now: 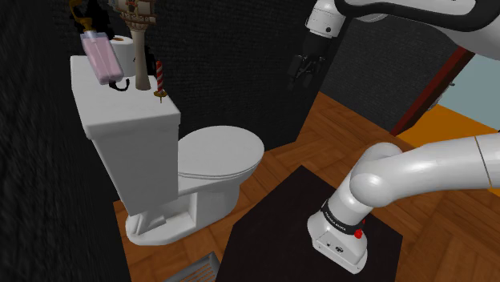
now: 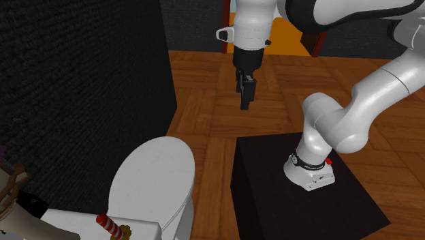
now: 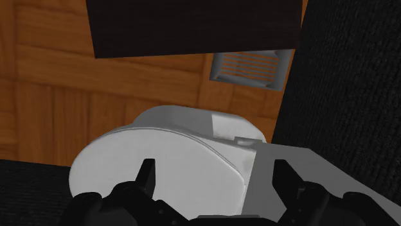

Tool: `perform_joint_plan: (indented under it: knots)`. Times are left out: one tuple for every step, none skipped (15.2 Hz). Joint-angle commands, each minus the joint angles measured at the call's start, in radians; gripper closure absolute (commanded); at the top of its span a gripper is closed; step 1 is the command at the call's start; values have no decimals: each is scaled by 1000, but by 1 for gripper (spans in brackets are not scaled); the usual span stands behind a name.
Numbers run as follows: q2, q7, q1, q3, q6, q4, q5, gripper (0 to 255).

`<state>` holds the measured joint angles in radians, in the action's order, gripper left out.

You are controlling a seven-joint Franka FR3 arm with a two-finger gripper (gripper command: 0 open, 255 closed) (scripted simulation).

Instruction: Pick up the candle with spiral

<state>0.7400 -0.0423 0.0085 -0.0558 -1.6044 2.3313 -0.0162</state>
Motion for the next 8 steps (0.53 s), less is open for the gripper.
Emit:
perform_joint_plan:
  knots:
    - [0, 0, 0, 0, 0, 0, 0, 0]
    - [-17, -16, 7, 14, -27, 1, 11, 0]
    - [-36, -33, 13, 27, -54, 2, 22, 0]
    - [-55, -49, 19, 41, -81, 0, 32, 0]
    - [-75, -64, 25, 54, -108, -2, 41, 0]
    - [-97, -80, 31, 68, -134, -6, 50, 0]
    - [-119, -95, 37, 81, -160, -11, 58, 0]
    - [-142, -111, 42, 94, -186, -17, 65, 0]
